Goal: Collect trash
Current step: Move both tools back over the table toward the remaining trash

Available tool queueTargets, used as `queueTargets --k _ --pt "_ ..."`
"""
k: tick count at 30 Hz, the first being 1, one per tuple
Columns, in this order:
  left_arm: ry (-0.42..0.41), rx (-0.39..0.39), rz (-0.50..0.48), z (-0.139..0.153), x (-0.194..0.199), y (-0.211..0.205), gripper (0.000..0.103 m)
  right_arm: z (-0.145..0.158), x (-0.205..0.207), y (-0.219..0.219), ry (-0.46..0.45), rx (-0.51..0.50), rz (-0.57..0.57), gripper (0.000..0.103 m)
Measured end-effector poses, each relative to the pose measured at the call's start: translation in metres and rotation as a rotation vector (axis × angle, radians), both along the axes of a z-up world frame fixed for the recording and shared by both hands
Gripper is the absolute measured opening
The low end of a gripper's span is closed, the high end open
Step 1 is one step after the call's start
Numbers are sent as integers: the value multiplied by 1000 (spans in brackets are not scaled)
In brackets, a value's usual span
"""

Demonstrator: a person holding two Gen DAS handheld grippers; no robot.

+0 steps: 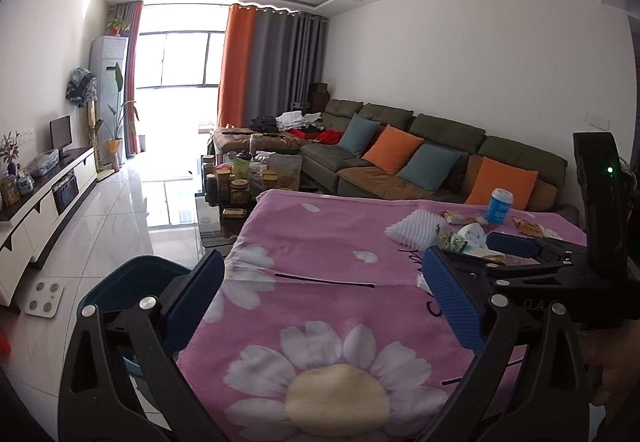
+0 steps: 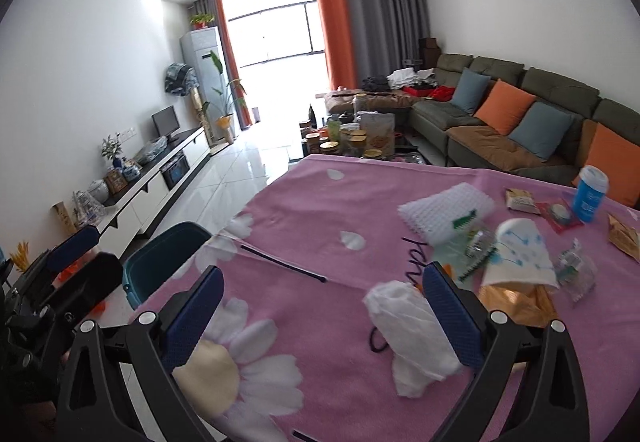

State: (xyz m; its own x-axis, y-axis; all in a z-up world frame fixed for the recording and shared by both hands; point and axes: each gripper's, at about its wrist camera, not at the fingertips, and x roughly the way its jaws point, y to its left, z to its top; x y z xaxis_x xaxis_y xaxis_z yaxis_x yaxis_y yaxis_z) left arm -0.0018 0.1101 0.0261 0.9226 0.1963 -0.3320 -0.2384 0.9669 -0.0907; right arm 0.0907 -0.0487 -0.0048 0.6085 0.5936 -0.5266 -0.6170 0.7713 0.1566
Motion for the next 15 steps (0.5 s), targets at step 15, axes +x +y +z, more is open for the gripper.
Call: queueTargets --k 15 --pt "-7 -16 -138 -3 1 -36 97 -23 -40 -143 -34 -23 -335 96"
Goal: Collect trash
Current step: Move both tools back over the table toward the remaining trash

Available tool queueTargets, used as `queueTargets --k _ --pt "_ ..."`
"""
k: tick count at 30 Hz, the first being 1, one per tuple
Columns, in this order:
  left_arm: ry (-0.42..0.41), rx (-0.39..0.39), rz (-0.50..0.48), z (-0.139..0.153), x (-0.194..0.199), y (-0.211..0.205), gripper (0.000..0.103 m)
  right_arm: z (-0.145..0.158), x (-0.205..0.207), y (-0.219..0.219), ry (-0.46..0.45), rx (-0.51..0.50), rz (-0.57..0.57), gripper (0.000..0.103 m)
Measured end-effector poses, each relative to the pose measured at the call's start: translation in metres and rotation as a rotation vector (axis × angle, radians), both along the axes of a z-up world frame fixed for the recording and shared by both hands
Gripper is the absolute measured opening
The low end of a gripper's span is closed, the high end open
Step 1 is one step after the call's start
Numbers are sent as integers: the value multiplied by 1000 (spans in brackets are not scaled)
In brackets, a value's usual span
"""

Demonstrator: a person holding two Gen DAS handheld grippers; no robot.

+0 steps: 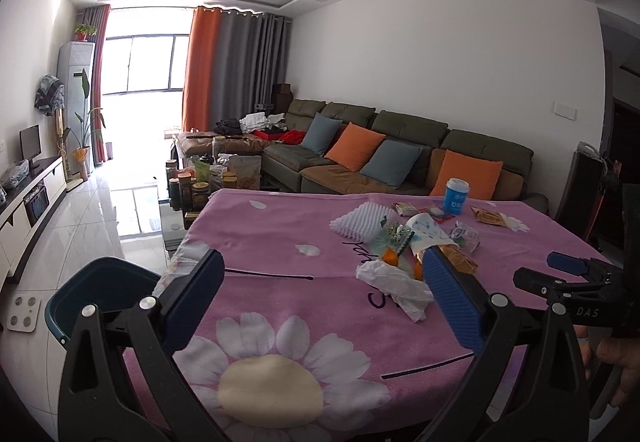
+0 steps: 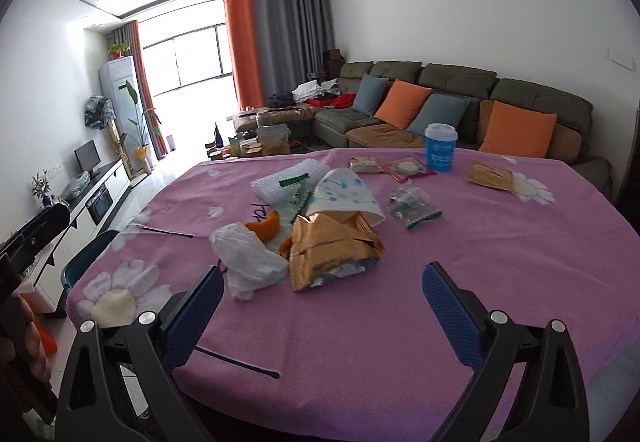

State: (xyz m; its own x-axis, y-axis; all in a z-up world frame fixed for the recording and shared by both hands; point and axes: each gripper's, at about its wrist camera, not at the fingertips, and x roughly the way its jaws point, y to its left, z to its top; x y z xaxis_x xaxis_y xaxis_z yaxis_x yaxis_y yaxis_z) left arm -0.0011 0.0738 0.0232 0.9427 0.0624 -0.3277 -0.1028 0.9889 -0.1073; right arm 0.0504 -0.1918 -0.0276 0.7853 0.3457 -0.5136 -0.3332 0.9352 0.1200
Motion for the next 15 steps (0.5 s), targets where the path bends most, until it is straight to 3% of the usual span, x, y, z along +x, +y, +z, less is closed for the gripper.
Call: queueTargets --k 8,15 --pt "41 0 -75 -11 18 -18 97 -20 3 -25 51 -3 -60 96" --pt "102 -21 -111 -24 52 -24 97 -23 25 -17 77 -23 -43 96"
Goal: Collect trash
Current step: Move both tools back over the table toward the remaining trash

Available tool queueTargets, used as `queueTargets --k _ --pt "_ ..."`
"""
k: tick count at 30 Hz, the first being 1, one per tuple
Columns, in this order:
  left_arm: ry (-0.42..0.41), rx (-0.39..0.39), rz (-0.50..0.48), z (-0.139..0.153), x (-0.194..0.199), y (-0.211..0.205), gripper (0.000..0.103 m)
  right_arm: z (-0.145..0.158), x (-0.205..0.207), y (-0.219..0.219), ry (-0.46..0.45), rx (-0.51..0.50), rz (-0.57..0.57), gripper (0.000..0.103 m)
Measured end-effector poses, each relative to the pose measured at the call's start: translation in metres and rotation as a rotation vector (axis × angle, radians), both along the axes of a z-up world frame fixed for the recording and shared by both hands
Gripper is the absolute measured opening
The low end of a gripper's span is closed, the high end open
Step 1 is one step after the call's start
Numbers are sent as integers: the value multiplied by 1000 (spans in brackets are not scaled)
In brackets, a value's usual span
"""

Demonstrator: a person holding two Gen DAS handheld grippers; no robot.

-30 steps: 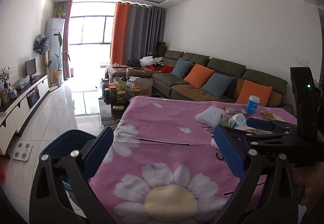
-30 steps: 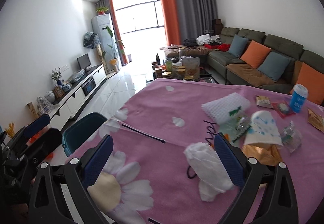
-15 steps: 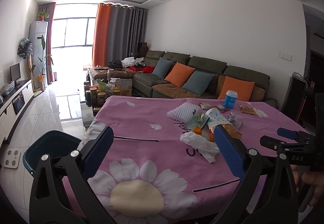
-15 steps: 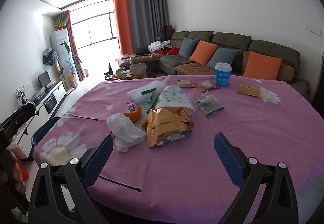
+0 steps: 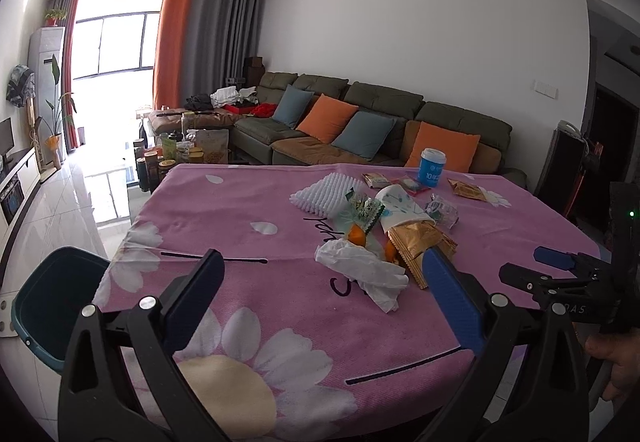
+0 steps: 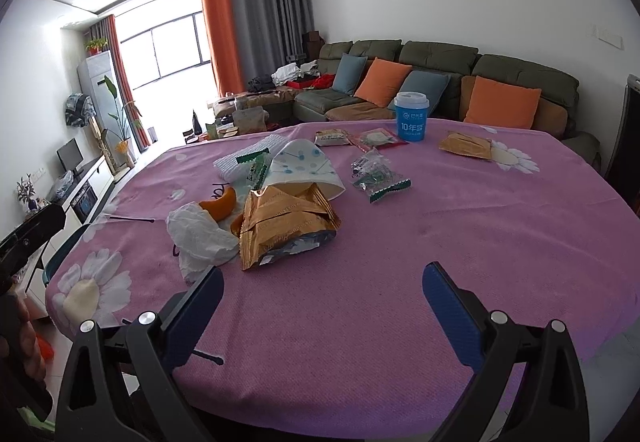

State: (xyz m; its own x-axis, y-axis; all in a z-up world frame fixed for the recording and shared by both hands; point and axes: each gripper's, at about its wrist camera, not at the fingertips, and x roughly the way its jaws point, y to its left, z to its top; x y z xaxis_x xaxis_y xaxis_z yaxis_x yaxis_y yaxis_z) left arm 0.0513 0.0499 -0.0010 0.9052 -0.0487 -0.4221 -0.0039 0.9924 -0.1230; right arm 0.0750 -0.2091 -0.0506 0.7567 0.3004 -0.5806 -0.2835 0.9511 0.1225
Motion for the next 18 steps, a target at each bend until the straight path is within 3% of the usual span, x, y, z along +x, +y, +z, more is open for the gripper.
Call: queueTargets --k 18 --pt "142 -19 -86 -35 87 -16 97 -15 95 33 141 20 120 96"
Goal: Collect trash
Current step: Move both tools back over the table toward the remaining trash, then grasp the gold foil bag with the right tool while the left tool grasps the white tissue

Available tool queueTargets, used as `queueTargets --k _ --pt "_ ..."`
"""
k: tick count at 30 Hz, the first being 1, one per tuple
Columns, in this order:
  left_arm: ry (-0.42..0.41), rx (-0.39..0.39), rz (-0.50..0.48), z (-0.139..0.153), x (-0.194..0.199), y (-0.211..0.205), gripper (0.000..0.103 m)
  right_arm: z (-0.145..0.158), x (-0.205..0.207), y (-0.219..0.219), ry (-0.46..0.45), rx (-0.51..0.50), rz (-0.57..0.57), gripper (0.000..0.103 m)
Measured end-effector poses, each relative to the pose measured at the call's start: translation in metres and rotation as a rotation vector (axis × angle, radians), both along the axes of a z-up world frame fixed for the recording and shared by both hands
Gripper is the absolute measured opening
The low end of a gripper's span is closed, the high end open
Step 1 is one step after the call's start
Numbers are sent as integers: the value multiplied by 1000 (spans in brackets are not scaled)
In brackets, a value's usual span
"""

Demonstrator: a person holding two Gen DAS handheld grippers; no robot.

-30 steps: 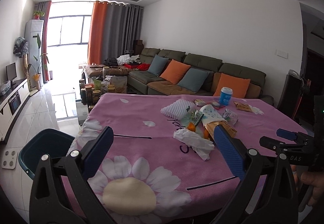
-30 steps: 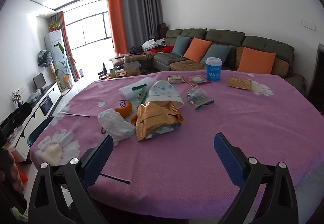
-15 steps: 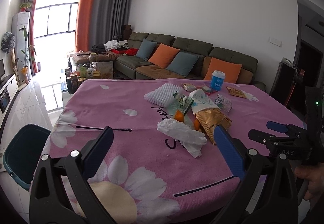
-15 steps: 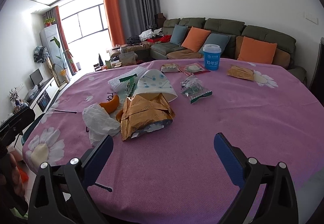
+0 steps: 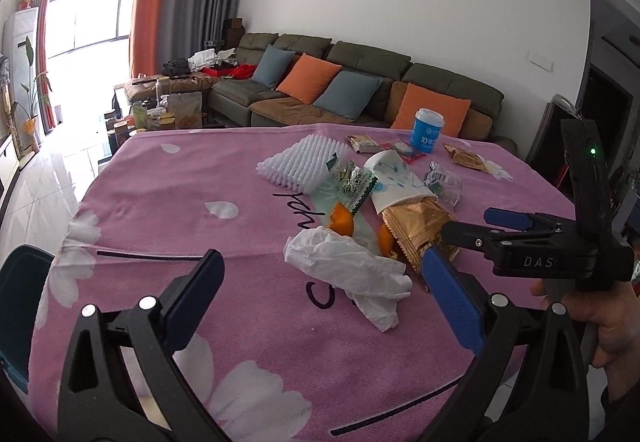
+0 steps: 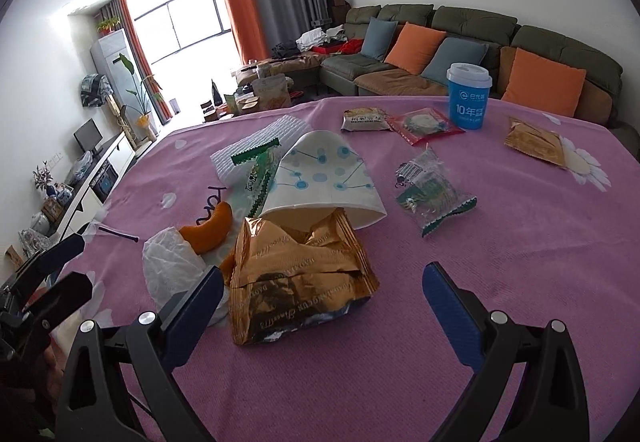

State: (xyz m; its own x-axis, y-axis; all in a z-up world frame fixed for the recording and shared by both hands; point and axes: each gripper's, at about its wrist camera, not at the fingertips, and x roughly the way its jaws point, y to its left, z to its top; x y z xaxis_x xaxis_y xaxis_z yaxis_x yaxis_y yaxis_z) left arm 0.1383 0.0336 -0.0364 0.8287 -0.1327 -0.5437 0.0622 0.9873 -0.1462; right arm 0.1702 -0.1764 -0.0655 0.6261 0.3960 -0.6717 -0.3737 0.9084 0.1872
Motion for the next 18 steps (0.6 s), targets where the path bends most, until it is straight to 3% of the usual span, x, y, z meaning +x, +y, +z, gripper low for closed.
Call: queueTargets --k 13,18 --pt "74 -12 -16 -21 27 -9 97 -15 24 19 73 -45 99 94" --pt "93 -18 -21 -26 32 -10 97 -22 26 20 99 -53 122 73"
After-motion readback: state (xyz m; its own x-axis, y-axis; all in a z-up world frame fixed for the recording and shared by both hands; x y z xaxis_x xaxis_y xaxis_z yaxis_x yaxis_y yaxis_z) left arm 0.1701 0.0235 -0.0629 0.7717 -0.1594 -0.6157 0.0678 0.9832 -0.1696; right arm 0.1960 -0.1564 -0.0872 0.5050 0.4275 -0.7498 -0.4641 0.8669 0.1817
